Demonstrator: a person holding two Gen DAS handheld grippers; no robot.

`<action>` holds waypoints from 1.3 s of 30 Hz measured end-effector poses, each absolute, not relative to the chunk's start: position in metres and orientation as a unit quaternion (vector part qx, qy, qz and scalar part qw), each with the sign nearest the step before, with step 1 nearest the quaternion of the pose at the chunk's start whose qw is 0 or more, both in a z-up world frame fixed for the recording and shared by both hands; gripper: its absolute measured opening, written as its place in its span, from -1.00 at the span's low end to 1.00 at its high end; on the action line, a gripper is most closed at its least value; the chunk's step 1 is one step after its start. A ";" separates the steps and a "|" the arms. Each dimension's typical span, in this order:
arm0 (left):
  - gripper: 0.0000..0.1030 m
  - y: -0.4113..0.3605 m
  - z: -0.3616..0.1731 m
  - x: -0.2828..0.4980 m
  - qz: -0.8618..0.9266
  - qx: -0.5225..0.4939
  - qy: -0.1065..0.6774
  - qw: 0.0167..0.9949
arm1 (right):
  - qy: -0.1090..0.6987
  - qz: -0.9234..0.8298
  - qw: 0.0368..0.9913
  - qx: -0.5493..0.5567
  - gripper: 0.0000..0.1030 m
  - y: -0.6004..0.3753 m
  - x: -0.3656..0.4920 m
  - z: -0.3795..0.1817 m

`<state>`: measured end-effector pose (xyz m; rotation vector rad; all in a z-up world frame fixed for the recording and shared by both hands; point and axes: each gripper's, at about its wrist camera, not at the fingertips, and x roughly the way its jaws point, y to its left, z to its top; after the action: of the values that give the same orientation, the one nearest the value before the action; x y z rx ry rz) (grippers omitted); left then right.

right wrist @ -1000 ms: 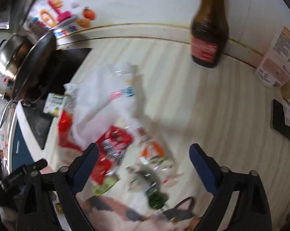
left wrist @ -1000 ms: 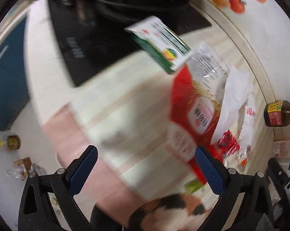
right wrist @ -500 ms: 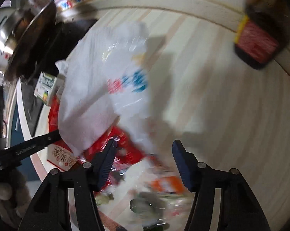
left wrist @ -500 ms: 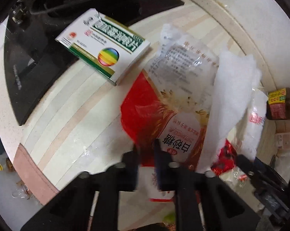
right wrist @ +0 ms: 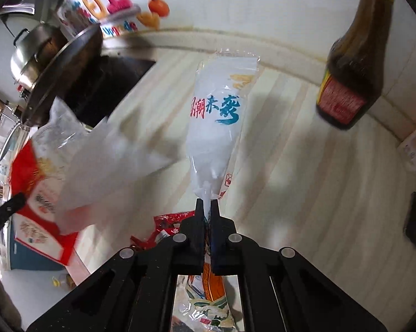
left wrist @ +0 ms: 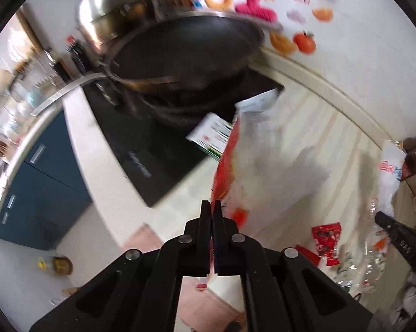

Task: Collect trash
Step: 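Grasp the red snack bag with left tool while right tool grasps white wrapper, then carry both wrappers to the white bin and open both tools over it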

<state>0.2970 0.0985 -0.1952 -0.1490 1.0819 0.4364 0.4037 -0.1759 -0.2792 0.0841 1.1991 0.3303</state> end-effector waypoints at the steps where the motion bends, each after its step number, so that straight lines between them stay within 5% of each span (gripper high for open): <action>1: -1.00 0.104 -0.189 0.293 0.208 -0.074 0.507 0.833 | 0.558 0.157 0.813 0.043 -0.96 -0.176 0.402 -0.275; 23: -1.00 0.148 -0.112 0.178 0.272 -0.135 0.421 0.855 | 0.500 0.267 0.822 0.053 -0.97 -0.116 0.342 -0.182; 39: -1.00 0.251 -0.166 -0.015 0.386 -0.225 0.433 0.783 | 0.533 0.404 0.741 -0.060 -0.98 0.063 0.182 -0.212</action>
<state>-0.0145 0.2508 -0.1659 -0.4866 0.9340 0.8329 0.1820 0.0633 -0.2123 -0.1312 1.1684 0.8865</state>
